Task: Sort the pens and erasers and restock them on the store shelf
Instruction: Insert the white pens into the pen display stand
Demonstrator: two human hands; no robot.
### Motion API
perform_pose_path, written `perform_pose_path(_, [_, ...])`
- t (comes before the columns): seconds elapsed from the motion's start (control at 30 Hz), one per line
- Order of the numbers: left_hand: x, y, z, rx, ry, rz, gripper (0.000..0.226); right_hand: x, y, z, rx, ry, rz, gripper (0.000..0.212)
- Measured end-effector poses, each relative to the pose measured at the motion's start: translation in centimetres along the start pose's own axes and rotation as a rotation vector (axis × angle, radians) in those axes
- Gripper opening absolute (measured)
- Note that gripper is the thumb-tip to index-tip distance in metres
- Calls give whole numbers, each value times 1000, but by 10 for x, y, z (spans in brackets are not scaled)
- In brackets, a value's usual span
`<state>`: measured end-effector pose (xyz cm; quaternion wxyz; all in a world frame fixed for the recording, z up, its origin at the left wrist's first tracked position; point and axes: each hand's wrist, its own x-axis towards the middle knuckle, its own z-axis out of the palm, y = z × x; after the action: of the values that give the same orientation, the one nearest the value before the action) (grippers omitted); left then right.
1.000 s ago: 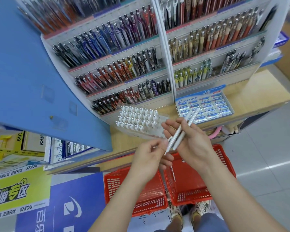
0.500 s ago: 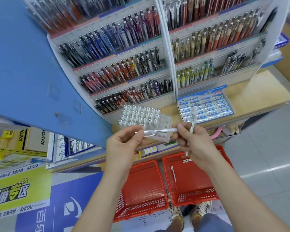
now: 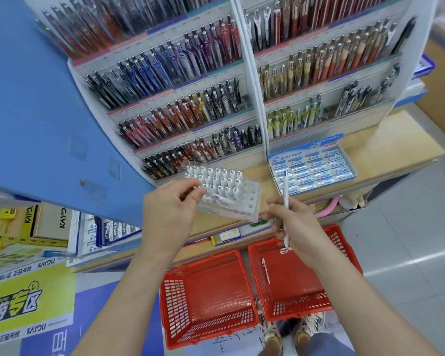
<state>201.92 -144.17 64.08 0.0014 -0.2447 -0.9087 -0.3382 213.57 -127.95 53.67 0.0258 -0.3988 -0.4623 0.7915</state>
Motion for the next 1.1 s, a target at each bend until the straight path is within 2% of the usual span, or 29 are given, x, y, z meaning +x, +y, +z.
perform_pose_path(0.13, [3,-6,17,79,-53,89,3,11,10,8,-57,17,29,4])
perform_pose_path(0.33, [8,-17,34,183,-108,162,5,18,14,17,-98,31,19,8])
perform_pose_path(0.57, [11,-23,52,244,-191,177,8,19,14,18,-91,43,1,8])
perform_pose_path(0.97, [13,-33,66,382,-224,202,13,23,15,21,-76,54,-2,11])
perform_pose_path(1.1, [12,-25,59,314,-226,104,20,19,13,18,-132,80,-30,12])
